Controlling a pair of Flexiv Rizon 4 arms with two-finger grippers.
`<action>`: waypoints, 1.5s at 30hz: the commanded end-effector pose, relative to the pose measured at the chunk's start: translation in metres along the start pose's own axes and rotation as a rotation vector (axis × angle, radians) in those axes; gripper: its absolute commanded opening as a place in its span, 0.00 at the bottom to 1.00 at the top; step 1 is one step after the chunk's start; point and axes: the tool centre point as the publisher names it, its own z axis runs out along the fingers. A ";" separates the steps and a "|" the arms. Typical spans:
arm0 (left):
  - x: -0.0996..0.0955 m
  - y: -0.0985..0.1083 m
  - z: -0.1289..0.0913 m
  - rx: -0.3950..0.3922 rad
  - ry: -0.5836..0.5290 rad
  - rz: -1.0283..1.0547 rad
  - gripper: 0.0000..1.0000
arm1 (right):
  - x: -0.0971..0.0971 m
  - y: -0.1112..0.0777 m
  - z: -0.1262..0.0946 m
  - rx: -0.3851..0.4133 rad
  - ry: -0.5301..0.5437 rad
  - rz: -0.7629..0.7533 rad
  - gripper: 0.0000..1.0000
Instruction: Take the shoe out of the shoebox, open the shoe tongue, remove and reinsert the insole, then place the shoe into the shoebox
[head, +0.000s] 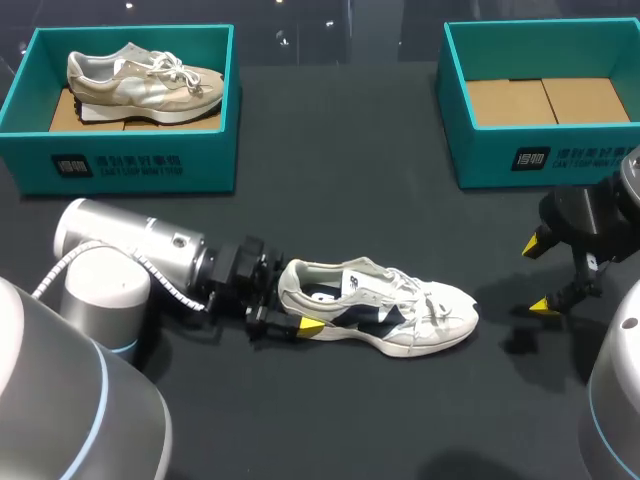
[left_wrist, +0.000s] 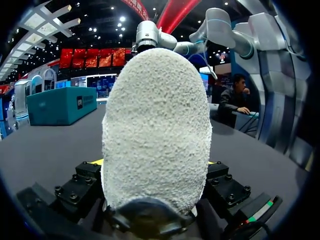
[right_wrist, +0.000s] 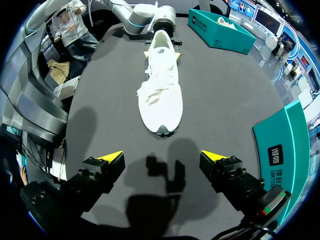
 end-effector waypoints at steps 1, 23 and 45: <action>0.008 0.000 0.002 -0.013 -0.046 -0.010 0.00 | 0.001 0.000 0.000 0.001 -0.002 0.000 1.00; 0.013 0.003 0.005 -0.030 -0.075 -0.013 0.00 | 0.001 0.000 0.000 0.001 -0.002 0.000 1.00; 0.013 0.003 0.005 -0.030 -0.075 -0.013 0.00 | -0.024 0.034 -0.022 0.029 0.068 0.302 1.00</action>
